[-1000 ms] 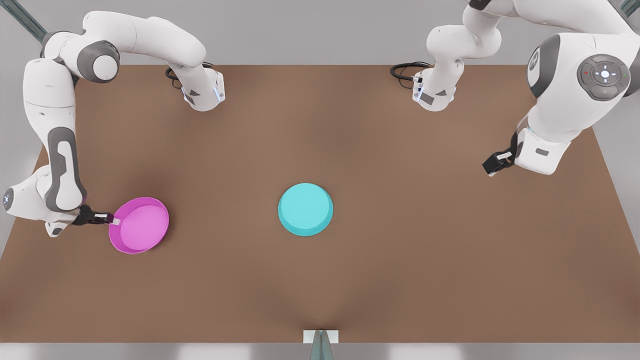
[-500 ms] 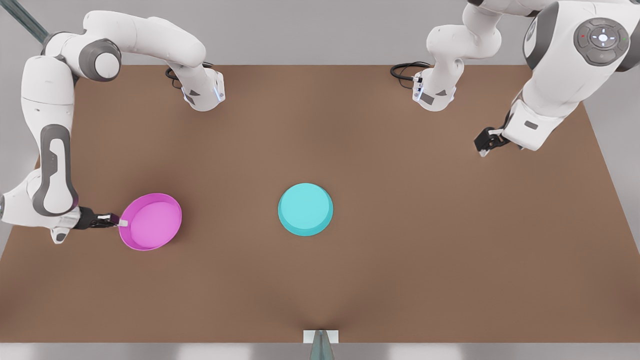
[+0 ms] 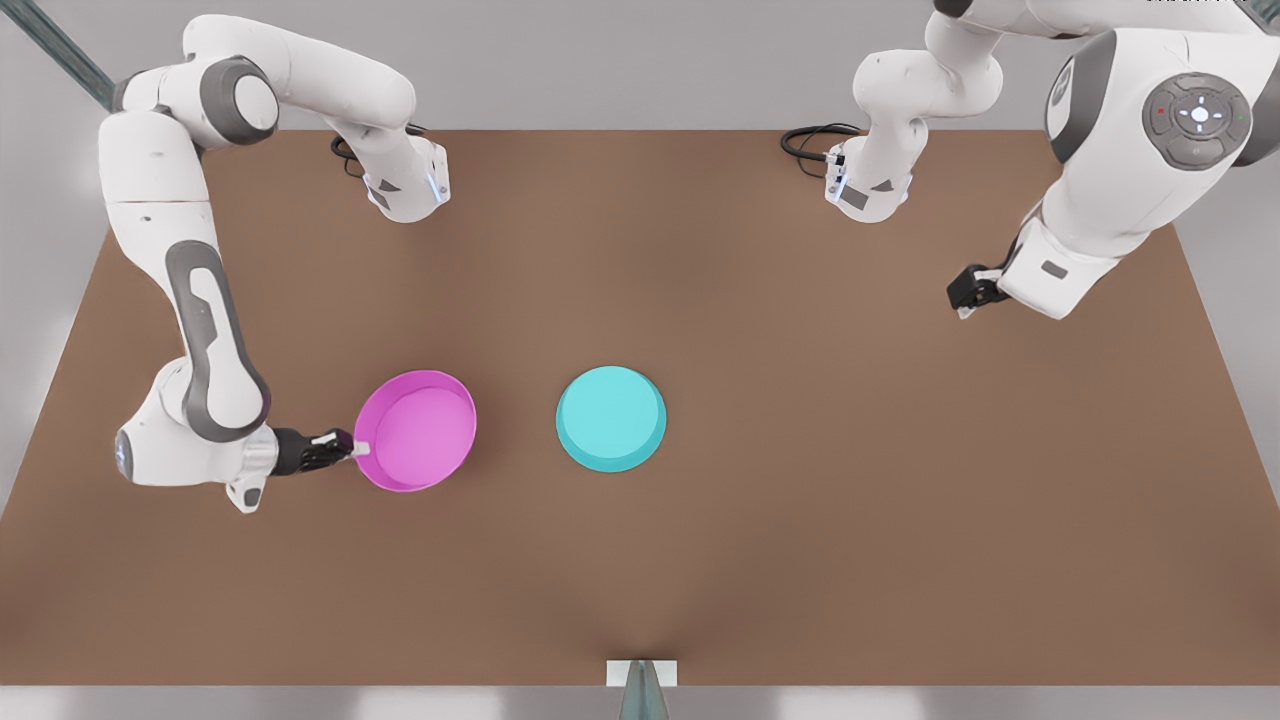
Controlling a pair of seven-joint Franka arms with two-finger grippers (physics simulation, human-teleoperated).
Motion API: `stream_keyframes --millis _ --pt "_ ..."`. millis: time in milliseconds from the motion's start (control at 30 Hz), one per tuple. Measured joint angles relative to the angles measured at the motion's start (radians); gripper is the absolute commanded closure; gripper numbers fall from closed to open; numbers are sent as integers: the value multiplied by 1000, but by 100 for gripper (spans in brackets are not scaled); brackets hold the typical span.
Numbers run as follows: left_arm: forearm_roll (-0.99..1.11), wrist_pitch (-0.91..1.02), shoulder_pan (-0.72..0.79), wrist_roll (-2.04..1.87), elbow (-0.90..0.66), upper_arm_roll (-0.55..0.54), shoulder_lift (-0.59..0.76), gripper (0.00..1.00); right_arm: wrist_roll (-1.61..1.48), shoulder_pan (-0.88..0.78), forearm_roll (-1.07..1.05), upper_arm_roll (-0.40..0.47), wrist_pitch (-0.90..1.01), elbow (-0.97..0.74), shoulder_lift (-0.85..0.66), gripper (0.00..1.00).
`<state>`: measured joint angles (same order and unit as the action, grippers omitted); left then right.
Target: Flip the blue plate over with the left arm, and stack the pink plate on top of the blue plate with the right arm
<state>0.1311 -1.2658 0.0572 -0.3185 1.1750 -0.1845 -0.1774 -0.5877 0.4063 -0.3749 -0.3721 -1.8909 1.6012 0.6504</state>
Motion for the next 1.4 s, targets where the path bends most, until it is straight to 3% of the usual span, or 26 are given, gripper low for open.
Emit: stream_keyframes --millis 300,633,1067,1133,1400 --pt "-28 33 0 48 6 2 -35 0 213 -239 -5 0 -187 293 -211 79" --pt "-63 40 -11 80 -3 39 -135 0 440 -447 -45 0 -411 237 -119 79" --pt "-175 83 2 105 2 28 -136 0 628 -506 -70 0 -544 311 -141 79" --pt "-178 88 3 107 2 28 -140 0 648 -510 -68 0 -555 318 -145 0" --pt "-182 95 4 109 1 28 -146 0 739 -475 -43 4 -603 329 -206 0"
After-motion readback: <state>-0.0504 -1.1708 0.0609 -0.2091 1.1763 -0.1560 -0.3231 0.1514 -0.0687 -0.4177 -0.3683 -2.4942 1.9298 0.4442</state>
